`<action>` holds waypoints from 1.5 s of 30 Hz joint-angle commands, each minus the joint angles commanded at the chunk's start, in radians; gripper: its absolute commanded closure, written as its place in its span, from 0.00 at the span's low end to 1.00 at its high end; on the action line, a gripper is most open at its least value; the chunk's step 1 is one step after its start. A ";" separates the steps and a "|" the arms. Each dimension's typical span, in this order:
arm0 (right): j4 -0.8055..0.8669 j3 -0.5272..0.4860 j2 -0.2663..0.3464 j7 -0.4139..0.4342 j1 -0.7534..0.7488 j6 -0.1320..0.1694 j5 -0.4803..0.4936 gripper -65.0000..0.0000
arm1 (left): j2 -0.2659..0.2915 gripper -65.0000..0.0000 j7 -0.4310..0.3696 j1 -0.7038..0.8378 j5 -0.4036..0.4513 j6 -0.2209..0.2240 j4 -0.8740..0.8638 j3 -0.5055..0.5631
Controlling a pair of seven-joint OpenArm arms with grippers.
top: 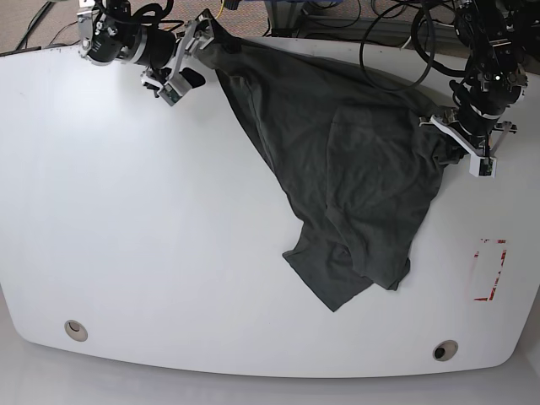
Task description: Layout the t-shirt on the table in an organized manner, then fold the t-shirt properly
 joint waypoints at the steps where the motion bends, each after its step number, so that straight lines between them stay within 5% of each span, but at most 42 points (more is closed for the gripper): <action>1: -0.008 -0.014 -0.003 0.000 0.002 0.000 -0.015 0.07 | 0.000 1.00 0.000 0.000 0.000 0.000 0.000 0.000; 9: -0.018 -0.058 -0.008 0.005 0.002 0.000 -0.095 0.07 | 0.000 1.00 0.000 0.000 0.000 0.000 0.000 0.000; 12: -0.018 -0.061 -0.008 0.005 0.002 0.000 -0.121 0.16 | 0.000 1.00 0.000 0.000 0.000 0.000 0.000 0.000; 15: -0.018 -0.061 -0.008 0.005 0.006 0.000 -0.140 0.35 | 0.000 1.00 0.000 0.000 0.000 0.000 0.000 0.000; 22: -0.018 -0.061 -0.008 0.005 0.011 0.000 -0.167 1.00 | 0.000 1.00 0.000 -0.006 -0.002 0.000 0.000 0.000; 36: -0.015 -0.055 -0.008 0.005 0.012 0.000 -0.167 1.00 | 0.002 0.97 0.000 -0.025 -0.003 0.000 0.003 0.021; 45: -0.015 -0.058 -0.008 0.005 0.012 0.000 -0.167 1.00 | -0.002 0.42 0.002 -0.020 -0.005 0.000 0.006 0.015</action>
